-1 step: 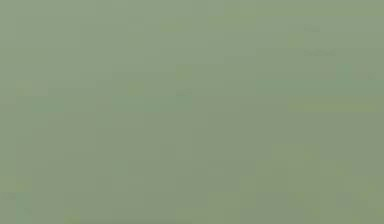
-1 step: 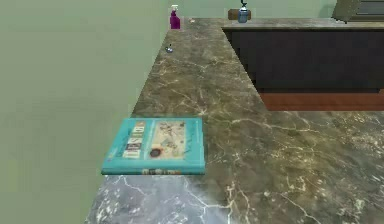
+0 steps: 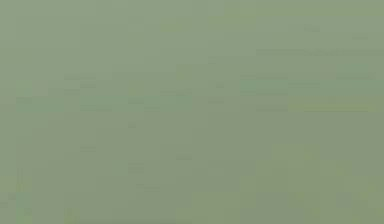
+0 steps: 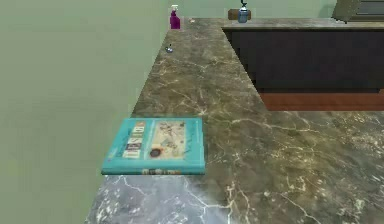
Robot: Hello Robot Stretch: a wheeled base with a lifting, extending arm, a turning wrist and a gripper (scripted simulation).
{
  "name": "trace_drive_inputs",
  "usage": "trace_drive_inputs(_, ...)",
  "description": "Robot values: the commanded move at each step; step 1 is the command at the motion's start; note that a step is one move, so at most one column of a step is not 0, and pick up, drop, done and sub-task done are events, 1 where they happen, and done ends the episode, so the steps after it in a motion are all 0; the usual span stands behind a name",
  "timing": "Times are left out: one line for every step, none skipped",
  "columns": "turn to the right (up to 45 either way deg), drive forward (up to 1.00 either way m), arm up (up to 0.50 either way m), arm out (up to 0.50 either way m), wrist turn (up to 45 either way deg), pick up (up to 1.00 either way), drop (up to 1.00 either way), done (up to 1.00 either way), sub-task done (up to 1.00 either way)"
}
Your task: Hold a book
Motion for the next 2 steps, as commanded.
trace_drive_inputs(0.0,0.00,0.38,0.00,0.0,0.00,0.00,0.00,0.00)
trace_drive_inputs(0.0,0.00,0.00,0.12,0.0,0.00,0.00,0.00,0.00)
